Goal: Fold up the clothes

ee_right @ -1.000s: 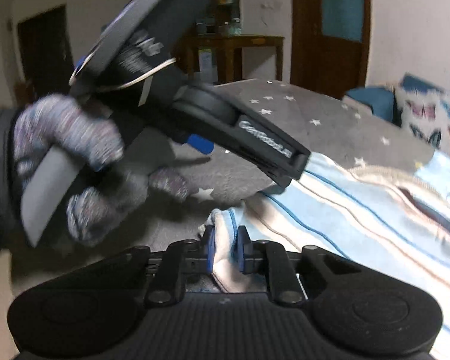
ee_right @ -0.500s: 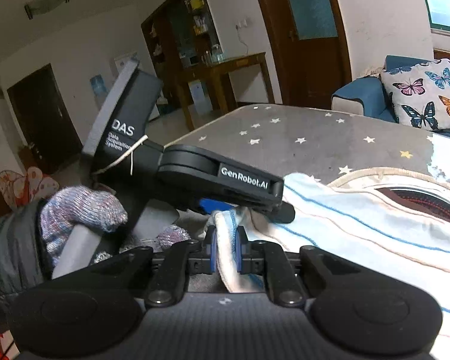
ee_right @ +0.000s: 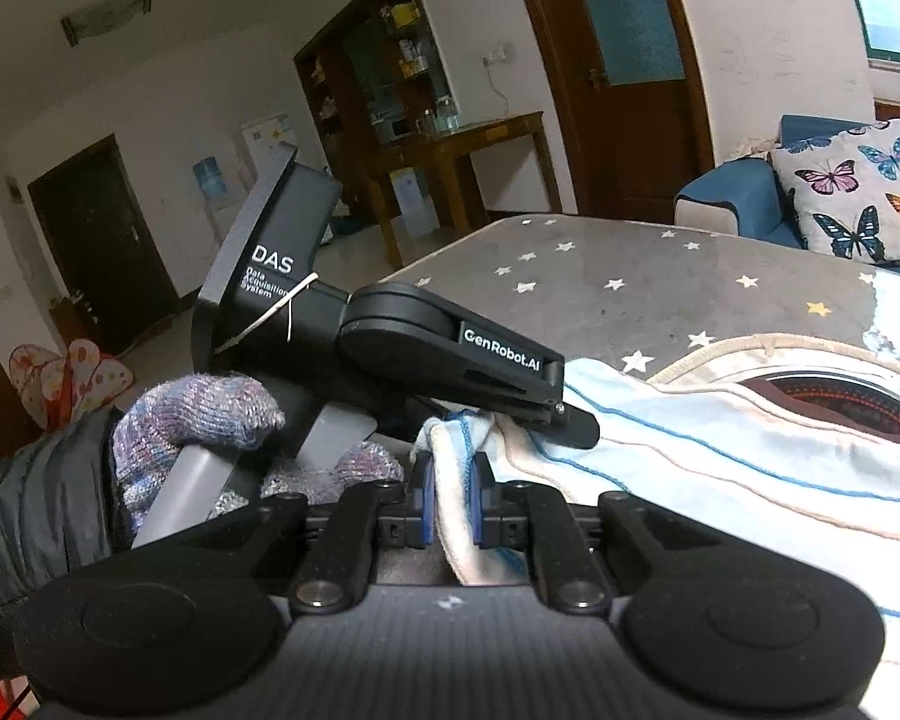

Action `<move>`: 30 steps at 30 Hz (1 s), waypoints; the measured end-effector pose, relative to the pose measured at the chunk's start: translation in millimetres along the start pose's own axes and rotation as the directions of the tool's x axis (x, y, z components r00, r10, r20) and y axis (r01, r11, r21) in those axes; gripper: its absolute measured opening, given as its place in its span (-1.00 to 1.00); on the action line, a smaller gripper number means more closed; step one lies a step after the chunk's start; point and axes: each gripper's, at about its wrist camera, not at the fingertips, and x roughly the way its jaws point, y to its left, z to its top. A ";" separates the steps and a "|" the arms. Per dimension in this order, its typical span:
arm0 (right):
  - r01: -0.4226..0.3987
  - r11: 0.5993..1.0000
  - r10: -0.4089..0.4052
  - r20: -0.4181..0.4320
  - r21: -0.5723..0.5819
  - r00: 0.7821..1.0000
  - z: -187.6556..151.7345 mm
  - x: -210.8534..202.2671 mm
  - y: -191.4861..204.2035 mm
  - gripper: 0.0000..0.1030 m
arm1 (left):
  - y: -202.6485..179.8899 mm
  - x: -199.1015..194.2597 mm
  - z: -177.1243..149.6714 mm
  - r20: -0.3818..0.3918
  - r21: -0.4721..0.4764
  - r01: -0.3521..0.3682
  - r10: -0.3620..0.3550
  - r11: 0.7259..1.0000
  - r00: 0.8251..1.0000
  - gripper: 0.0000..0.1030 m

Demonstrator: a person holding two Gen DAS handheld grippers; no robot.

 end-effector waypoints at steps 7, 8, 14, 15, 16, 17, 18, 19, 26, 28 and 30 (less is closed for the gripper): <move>-0.001 1.000 0.001 -0.021 -0.007 1.000 -5.8 -1.4 0.3 -0.69 | -2.2 1.8 -4.3 0.022 0.000 -0.003 0.003 1.000 1.000 -0.70; -0.002 1.000 0.002 -0.020 -0.009 1.000 -6.5 -3.2 -0.4 -0.66 | -1.9 1.7 -4.7 0.026 -0.002 -0.006 0.006 1.000 1.000 -0.71; 0.119 0.993 -0.119 -0.019 -0.012 0.993 -14.3 -21.8 -28.0 -0.57 | -0.4 1.1 -6.3 0.042 -0.004 -0.001 0.001 1.000 0.999 -0.77; 0.150 0.989 -0.150 -0.022 -0.009 0.988 -14.3 -22.3 -36.6 -0.57 | -0.5 -0.5 -6.2 0.049 -0.002 0.002 -0.002 1.000 0.999 -0.78; 0.188 0.982 -0.188 -0.024 0.000 0.982 -13.4 -22.5 -47.5 -0.57 | -0.2 -2.4 -6.1 0.056 0.000 0.003 -0.003 1.000 0.998 -0.78; 0.222 0.975 -0.221 -0.027 0.010 0.975 -11.6 -21.9 -58.2 -0.57 | 0.2 -4.7 -6.0 0.063 0.002 0.003 -0.003 1.000 0.998 -0.78; 0.252 0.967 -0.252 -0.030 0.019 0.967 -9.6 -20.9 -68.4 -0.57 | 0.6 -6.9 -5.9 0.069 0.004 0.002 -0.003 1.000 0.998 -0.78; 0.285 0.958 -0.284 -0.031 0.029 0.958 -7.5 -18.8 -78.9 -0.57 | 1.8 -9.5 -5.8 0.076 0.005 0.001 -0.001 1.000 0.997 -0.79; 0.408 0.905 -0.399 -0.094 0.118 0.912 2.7 20.4 -138.4 -0.69 | 12.1 -20.6 -8.4 0.085 -0.010 -0.008 0.009 1.000 0.996 -0.79; 0.425 0.901 -0.417 -0.090 0.093 0.904 2.5 29.5 -138.1 -0.69 | 11.8 -24.4 -8.8 0.091 -0.014 -0.003 0.004 1.000 0.996 -0.80; 0.441 0.895 -0.436 -0.085 0.058 0.896 4.7 37.4 -133.6 -0.69 | 10.8 -28.5 -7.9 0.101 -0.020 0.004 -0.002 1.000 0.995 -0.80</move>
